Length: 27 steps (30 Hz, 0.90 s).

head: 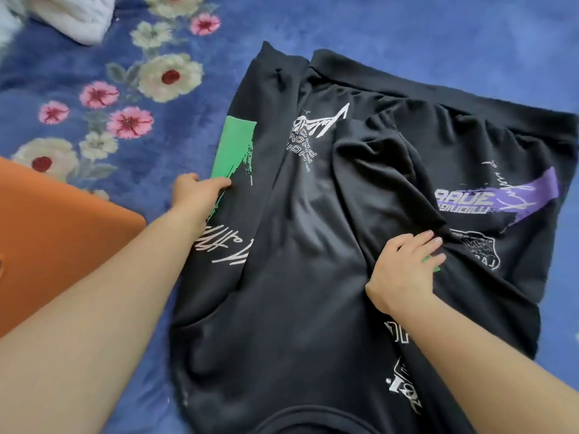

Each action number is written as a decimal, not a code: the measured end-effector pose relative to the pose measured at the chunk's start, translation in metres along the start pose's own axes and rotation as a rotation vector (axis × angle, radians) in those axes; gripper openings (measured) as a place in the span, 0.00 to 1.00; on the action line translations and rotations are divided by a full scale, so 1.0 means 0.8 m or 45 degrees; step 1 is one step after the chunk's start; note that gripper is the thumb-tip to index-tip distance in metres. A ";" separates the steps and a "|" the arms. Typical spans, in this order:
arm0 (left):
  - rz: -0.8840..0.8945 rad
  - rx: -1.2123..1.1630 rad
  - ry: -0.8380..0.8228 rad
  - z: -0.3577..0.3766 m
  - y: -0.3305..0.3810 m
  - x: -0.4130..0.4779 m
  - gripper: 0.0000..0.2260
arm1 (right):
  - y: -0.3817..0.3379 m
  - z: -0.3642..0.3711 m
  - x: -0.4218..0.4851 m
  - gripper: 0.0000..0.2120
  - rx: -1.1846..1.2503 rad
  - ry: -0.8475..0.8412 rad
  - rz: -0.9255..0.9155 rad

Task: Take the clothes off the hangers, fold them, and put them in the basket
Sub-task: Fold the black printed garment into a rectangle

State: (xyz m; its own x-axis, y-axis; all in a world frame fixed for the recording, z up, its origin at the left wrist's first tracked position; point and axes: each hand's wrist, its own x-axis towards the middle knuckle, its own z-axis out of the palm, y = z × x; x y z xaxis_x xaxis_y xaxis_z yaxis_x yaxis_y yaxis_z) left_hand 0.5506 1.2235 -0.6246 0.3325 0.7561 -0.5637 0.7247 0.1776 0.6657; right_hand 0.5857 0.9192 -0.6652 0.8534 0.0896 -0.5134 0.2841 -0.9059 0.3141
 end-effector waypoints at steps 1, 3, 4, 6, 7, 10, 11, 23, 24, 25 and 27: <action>-0.043 -0.158 -0.032 -0.004 0.007 0.003 0.36 | -0.001 -0.001 0.001 0.38 -0.012 0.001 -0.002; 0.085 -0.215 -0.028 -0.013 0.023 0.003 0.14 | -0.003 -0.007 0.002 0.37 -0.064 -0.028 0.007; 0.216 -0.212 0.002 -0.019 0.033 0.002 0.05 | -0.005 -0.009 0.004 0.36 -0.088 -0.036 0.005; 0.496 -0.265 0.009 -0.029 0.056 -0.012 0.04 | -0.005 -0.011 0.005 0.36 -0.144 -0.052 -0.003; 0.633 -0.318 -0.032 -0.030 0.066 -0.024 0.04 | -0.005 -0.010 0.006 0.35 -0.173 -0.049 -0.012; 1.104 -0.166 -0.175 -0.013 0.091 -0.084 0.03 | -0.002 -0.016 0.004 0.33 -0.235 -0.048 -0.024; 1.255 -0.099 -0.257 0.003 0.090 -0.107 0.03 | 0.000 -0.020 0.002 0.33 -0.246 -0.042 -0.044; 1.570 1.326 -0.548 0.074 -0.109 -0.168 0.29 | 0.046 -0.076 0.002 0.22 1.328 0.494 -0.367; 1.555 1.277 -0.489 0.070 -0.107 -0.167 0.29 | 0.031 -0.089 0.004 0.28 1.337 0.494 -0.479; 1.537 1.241 -0.420 0.067 -0.109 -0.166 0.29 | 0.015 -0.100 0.005 0.33 1.221 0.476 -0.586; 1.470 1.247 -0.286 0.057 -0.111 -0.163 0.31 | -0.014 -0.112 0.016 0.35 0.783 0.499 -0.684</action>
State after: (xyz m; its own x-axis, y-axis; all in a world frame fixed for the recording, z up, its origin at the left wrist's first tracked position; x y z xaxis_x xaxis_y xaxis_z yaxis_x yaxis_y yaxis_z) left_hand 0.4706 1.0801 -0.6324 0.9930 0.0613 -0.1007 0.0853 -0.9631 0.2554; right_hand 0.6324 0.9680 -0.6036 0.7930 0.5965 -0.1238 0.4991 -0.7527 -0.4294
